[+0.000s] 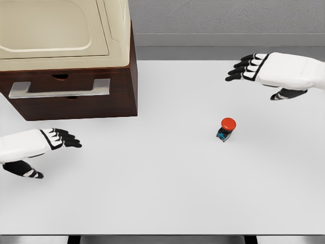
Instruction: Open the cabinet drawer with left arm, and place a switch into the drawer with right arm
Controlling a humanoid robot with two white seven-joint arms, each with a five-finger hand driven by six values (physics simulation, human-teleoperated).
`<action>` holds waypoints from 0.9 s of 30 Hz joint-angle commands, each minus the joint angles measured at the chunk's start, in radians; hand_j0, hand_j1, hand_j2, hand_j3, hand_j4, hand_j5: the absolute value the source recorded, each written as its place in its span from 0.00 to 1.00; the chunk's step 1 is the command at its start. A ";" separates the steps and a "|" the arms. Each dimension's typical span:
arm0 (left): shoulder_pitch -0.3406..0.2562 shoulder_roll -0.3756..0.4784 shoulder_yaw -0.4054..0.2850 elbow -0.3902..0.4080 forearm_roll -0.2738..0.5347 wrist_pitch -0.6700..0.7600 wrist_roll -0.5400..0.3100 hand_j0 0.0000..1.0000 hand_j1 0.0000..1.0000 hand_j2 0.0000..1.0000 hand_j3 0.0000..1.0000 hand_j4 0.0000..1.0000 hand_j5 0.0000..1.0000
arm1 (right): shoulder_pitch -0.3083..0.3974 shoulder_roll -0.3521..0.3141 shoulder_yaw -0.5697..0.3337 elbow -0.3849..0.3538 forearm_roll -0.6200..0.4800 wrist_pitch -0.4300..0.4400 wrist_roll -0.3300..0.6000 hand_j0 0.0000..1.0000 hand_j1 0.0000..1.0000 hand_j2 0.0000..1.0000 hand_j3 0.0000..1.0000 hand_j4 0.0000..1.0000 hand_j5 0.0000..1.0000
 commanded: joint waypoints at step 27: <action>-0.637 0.051 -0.486 -0.006 0.623 0.001 -0.322 1.00 1.00 1.00 1.00 1.00 1.00 | -0.014 -0.060 0.155 0.049 -0.007 0.003 0.000 1.00 1.00 1.00 1.00 1.00 1.00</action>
